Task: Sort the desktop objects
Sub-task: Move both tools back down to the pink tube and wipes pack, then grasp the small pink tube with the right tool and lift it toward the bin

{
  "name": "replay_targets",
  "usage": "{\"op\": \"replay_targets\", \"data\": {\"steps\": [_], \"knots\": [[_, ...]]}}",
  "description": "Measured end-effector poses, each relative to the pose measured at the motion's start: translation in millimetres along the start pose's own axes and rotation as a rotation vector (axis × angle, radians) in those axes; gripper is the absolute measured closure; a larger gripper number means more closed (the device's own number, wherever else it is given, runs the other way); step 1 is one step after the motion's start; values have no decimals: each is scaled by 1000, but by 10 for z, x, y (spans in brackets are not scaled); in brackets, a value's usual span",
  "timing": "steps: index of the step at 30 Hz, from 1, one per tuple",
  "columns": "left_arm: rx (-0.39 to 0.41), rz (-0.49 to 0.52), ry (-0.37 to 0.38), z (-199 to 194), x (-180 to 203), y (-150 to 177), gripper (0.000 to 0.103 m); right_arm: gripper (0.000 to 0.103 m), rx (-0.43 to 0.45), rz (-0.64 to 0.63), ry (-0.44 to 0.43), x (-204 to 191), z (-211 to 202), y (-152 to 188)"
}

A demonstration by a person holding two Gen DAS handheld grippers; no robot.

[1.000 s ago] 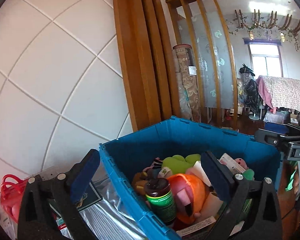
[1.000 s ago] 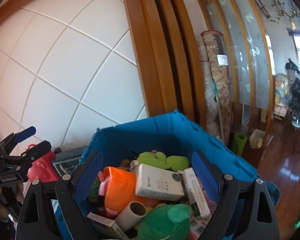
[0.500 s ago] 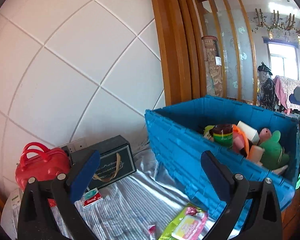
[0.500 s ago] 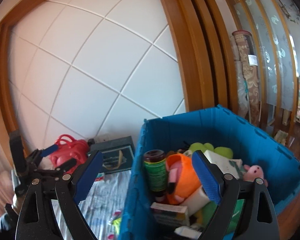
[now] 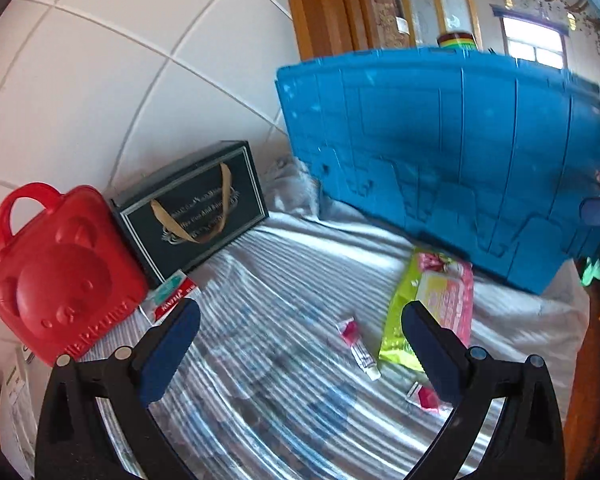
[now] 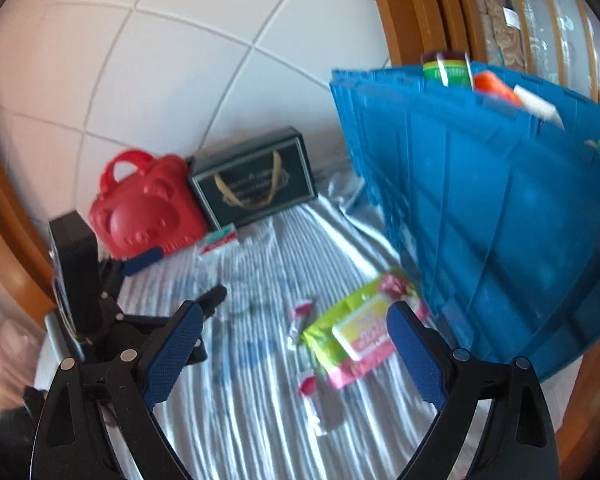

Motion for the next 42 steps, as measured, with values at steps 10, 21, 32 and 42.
{"op": "replay_targets", "data": {"steps": [10, 21, 32, 42], "knots": [[-156, 55, 191, 872, 339, 452, 12, 56, -280, 21, 37, 259, 885, 1050], [-304, 19, 237, 1325, 458, 723, 47, 69, -431, -53, -50, 321, 1400, 1308], [-314, 9, 302, 1328, 452, 702, 85, 85, -463, -231, -26, 211, 1409, 1370], [-304, -6, 321, 1102, 287, 749, 85, 86, -471, -191, -10, 146, 1226, 1414]]}}
Point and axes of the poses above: each gripper's, at about its wrist camera, not at the fingertips, and z roughly the way its jaws point, x to its right, y to its underside, the point moved 3 cm from there along z, roughly the way its jaws point, and after that the axes turned 6 degrees about -y, right-handed, at the moved point
